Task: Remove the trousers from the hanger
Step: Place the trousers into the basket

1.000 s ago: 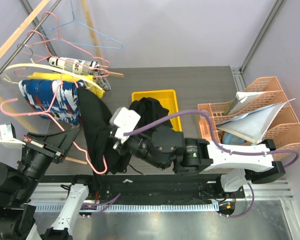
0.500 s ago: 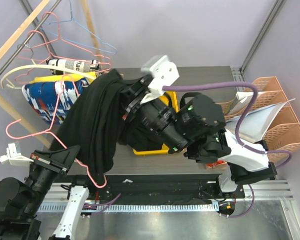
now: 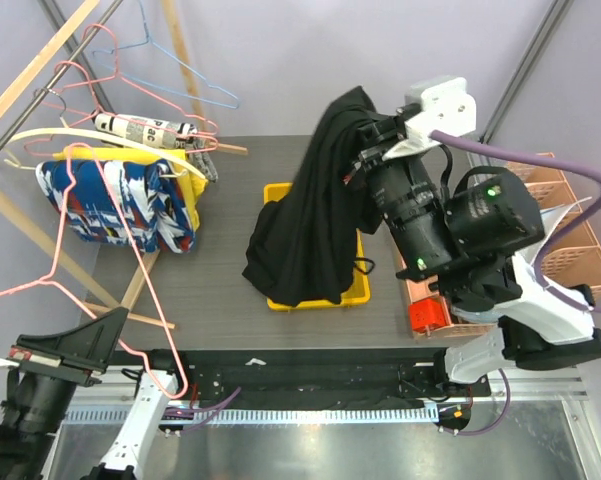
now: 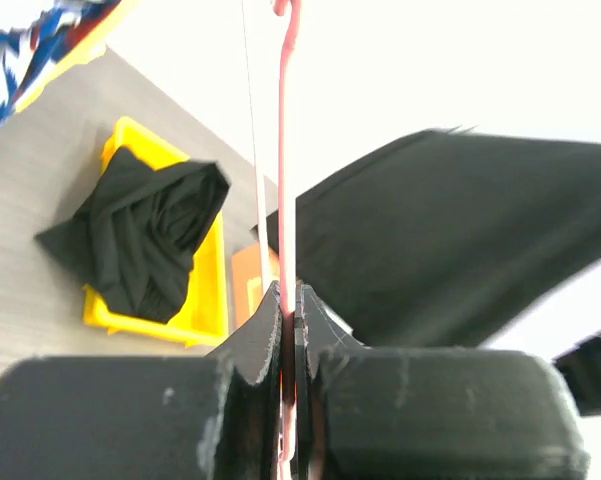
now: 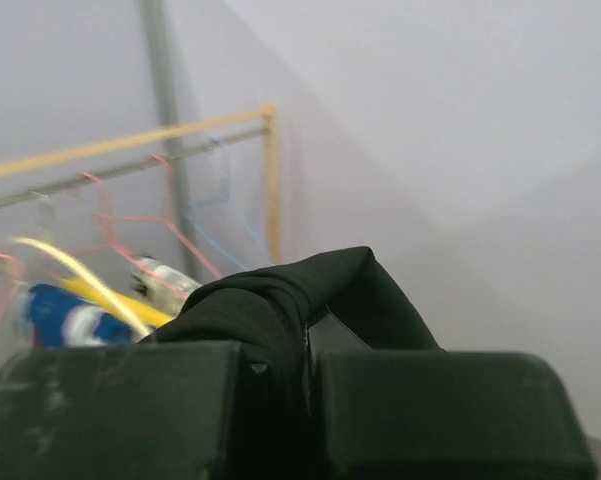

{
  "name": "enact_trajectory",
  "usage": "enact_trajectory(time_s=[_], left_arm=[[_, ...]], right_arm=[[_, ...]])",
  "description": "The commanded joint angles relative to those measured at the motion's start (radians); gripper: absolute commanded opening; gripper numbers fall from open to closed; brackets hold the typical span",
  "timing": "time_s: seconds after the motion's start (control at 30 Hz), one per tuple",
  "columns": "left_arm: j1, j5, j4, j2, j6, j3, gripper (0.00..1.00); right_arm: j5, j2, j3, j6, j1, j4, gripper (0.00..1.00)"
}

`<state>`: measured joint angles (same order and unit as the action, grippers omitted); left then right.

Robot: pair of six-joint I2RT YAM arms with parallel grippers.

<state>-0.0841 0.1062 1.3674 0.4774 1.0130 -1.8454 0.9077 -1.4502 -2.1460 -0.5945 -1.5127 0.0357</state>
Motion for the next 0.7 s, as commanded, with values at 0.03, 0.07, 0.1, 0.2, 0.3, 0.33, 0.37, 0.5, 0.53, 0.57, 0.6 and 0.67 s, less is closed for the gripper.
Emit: enact_trajectory(time_s=[0.03, 0.07, 0.1, 0.2, 0.3, 0.33, 0.37, 0.5, 0.53, 0.57, 0.6, 0.67], left_arm=[[-0.029, -0.066, 0.032, 0.023, 0.01, -0.048, 0.0], [-0.039, -0.068, 0.022, 0.018, 0.022, -0.041, 0.0], [-0.043, -0.071, 0.013, 0.017, 0.027, -0.038, 0.0], [-0.052, -0.068, -0.008, 0.023, 0.032, -0.032, 0.0], [-0.054, -0.053, -0.043, 0.029, 0.03, -0.021, 0.0], [-0.055, -0.05, -0.056, 0.03, 0.029, -0.023, 0.0], [-0.057, -0.049, -0.057, 0.036, 0.027, -0.021, 0.0], [-0.065, -0.071, -0.054, 0.055, 0.01, -0.038, 0.0], [-0.066, -0.079, -0.054, 0.059, 0.007, -0.043, 0.0], [-0.072, -0.089, -0.051, 0.069, 0.003, -0.047, 0.0], [-0.075, -0.098, -0.048, 0.073, 0.001, -0.057, 0.0], [-0.083, -0.141, -0.05, 0.084, -0.01, -0.064, 0.0]], right_arm=[[0.089, 0.153, 0.292, 0.24, 0.238, -0.121, 0.01], [0.094, 0.171, 0.328, 0.266, 0.287, -0.137, 0.01], [0.095, 0.183, 0.362, 0.304, 0.304, -0.149, 0.01], [0.041, 0.214, 0.481, 0.352, 0.389, -0.2, 0.01], [-0.039, 0.195, 0.587, 0.407, 0.501, -0.226, 0.01], [-0.067, 0.188, 0.624, 0.459, 0.529, -0.232, 0.01], [-0.105, 0.168, 0.641, 0.482, 0.56, -0.232, 0.01], [-0.259, 0.059, 0.696, 0.593, 0.664, -0.237, 0.01], [-0.273, 0.035, 0.707, 0.593, 0.672, -0.235, 0.01], [-0.291, -0.014, 0.713, 0.661, 0.674, -0.237, 0.01], [-0.35, -0.038, 0.733, 0.686, 0.674, -0.237, 0.01], [-0.394, -0.09, 0.752, 0.799, 0.675, -0.247, 0.01]])
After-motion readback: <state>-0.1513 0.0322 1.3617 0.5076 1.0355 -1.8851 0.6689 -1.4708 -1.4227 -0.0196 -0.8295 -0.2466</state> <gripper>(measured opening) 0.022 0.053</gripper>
